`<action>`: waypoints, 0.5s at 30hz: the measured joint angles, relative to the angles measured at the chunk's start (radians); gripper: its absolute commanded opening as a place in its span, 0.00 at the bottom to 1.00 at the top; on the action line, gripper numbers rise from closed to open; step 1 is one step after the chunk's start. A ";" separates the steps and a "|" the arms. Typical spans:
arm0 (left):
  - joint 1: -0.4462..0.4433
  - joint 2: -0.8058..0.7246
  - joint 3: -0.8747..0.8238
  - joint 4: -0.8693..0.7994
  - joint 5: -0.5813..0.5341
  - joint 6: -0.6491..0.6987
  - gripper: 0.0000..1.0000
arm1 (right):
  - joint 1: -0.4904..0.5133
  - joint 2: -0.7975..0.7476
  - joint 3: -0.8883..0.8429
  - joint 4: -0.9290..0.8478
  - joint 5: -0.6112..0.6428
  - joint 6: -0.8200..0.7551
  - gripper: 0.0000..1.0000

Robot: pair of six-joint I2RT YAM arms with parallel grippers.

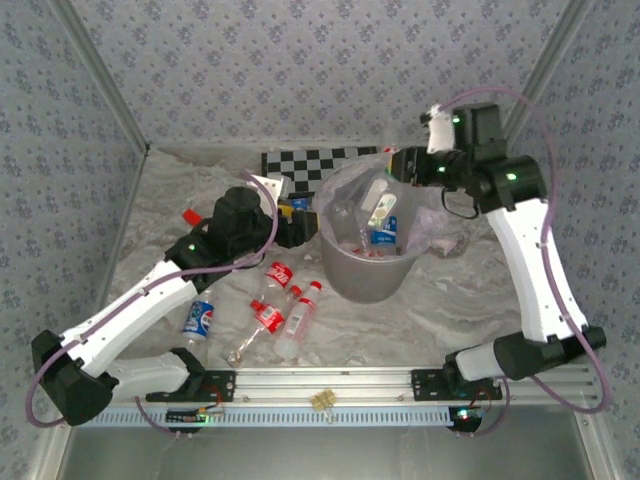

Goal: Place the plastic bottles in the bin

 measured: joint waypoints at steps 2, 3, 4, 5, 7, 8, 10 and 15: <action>0.000 0.010 -0.003 0.025 0.008 -0.022 0.67 | 0.035 0.033 -0.068 0.005 0.019 0.000 0.21; 0.000 0.013 -0.006 0.035 0.010 -0.029 0.65 | 0.051 0.045 -0.092 0.009 0.023 0.000 0.21; 0.000 0.019 -0.010 0.046 0.011 -0.039 0.63 | 0.070 0.058 -0.119 0.016 0.024 0.001 0.21; -0.001 0.023 -0.014 0.058 0.015 -0.048 0.61 | 0.087 0.065 -0.151 0.034 0.024 0.005 0.19; -0.001 0.033 -0.028 0.088 0.022 -0.061 0.60 | 0.118 0.067 -0.221 0.077 0.023 0.019 0.19; -0.001 0.038 -0.036 0.102 0.026 -0.068 0.59 | 0.135 0.067 -0.265 0.105 0.023 0.029 0.19; -0.001 0.049 -0.049 0.125 0.035 -0.076 0.59 | 0.159 0.071 -0.346 0.155 0.032 0.043 0.18; -0.001 0.076 -0.051 0.149 0.044 -0.086 0.59 | 0.175 0.084 -0.485 0.287 0.036 0.095 0.18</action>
